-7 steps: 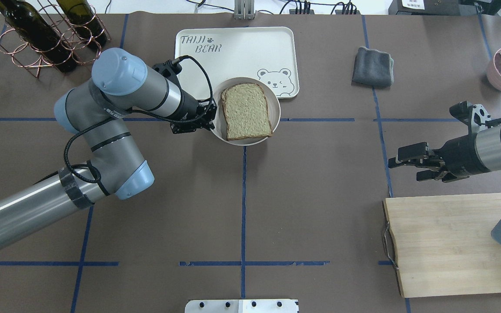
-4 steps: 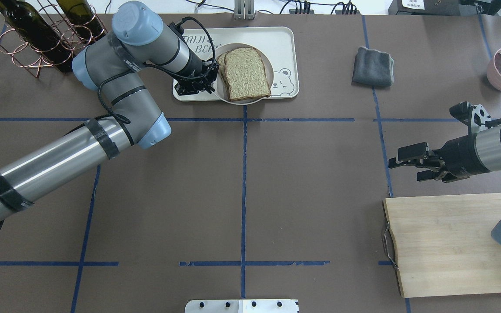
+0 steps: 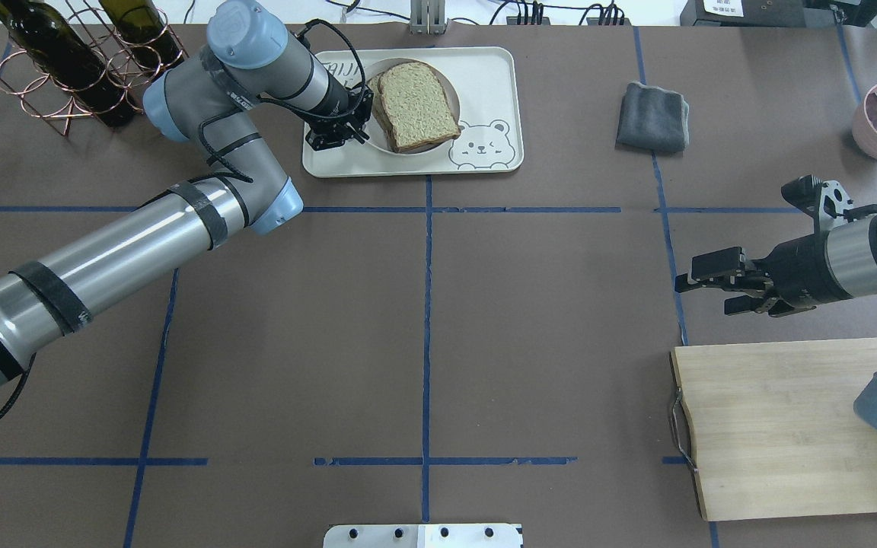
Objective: Make sandwich and place on tray
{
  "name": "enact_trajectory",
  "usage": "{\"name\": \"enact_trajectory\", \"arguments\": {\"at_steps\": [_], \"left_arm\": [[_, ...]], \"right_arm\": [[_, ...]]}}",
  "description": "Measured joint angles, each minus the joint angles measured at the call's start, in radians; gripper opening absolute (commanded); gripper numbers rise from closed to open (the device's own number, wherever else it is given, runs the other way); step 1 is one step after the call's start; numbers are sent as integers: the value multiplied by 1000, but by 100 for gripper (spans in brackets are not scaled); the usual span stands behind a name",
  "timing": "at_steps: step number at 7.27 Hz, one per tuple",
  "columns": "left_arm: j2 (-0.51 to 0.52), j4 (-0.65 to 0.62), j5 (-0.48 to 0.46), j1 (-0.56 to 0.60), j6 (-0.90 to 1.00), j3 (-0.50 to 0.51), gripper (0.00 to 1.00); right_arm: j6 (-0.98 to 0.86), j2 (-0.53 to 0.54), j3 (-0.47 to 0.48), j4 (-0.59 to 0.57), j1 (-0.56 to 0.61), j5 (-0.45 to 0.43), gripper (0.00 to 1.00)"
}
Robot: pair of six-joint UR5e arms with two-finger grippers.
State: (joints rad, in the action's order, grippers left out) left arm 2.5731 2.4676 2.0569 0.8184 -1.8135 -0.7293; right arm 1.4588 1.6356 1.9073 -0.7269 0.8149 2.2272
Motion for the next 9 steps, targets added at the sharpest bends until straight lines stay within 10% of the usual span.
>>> {"name": "enact_trajectory", "arguments": {"at_steps": [2, 4, 9], "left_arm": [[22, 37, -23, -2, -25, 52, 3], [30, 59, -27, -4, -31, 64, 52], [-60, 50, -29, -5, 79, -61, 52]], "right_arm": [[0, -3, -1, 0, -1, 0, 100], [-1, -3, -1, 0, -1, 0, 100], [-2, 1, 2, -13, 15, 0, 100]]}}
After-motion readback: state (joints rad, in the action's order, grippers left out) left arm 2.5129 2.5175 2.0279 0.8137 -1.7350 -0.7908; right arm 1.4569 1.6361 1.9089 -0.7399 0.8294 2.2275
